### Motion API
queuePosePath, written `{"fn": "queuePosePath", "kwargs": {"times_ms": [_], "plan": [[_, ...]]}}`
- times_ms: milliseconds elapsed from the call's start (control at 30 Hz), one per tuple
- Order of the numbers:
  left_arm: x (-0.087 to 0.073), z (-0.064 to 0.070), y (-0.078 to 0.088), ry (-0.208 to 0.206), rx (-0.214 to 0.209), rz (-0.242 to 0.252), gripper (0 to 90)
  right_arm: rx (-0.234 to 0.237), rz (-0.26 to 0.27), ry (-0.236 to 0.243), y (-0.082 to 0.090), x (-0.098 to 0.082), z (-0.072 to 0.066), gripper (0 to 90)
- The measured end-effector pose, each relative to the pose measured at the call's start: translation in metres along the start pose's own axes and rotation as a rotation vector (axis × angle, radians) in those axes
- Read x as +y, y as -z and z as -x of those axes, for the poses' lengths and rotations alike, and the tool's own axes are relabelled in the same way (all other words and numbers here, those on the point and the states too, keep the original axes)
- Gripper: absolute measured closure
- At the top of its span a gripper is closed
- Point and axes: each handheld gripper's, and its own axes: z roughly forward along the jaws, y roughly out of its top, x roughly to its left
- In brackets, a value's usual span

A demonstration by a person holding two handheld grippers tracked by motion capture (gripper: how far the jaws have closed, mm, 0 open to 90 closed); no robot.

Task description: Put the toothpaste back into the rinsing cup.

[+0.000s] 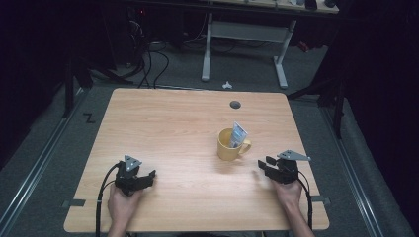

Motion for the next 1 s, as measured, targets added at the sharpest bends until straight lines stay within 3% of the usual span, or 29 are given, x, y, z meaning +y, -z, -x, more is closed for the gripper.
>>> {"fn": "queuePosePath", "kwargs": {"times_ms": [533, 733, 867, 1000], "plan": [[0.0, 0.0, 0.0, 0.0, 0.0, 0.0, 24.9, -0.022, -0.042, 0.049, -0.008, -0.004, -0.008, 54.7], [0.0, 0.0, 0.0, 0.0, 0.0, 0.0, 24.9, -0.02, -0.073, 0.046, -0.012, -0.006, -0.012, 53.3], [0.0, 0.0, 0.0, 0.0, 0.0, 0.0, 24.9, -0.05, -0.093, 0.106, -0.015, -0.006, -0.018, 51.0], [0.0, 0.0, 0.0, 0.0, 0.0, 0.0, 24.9, -0.043, -0.097, 0.107, -0.015, -0.006, -0.019, 46.4]]}}
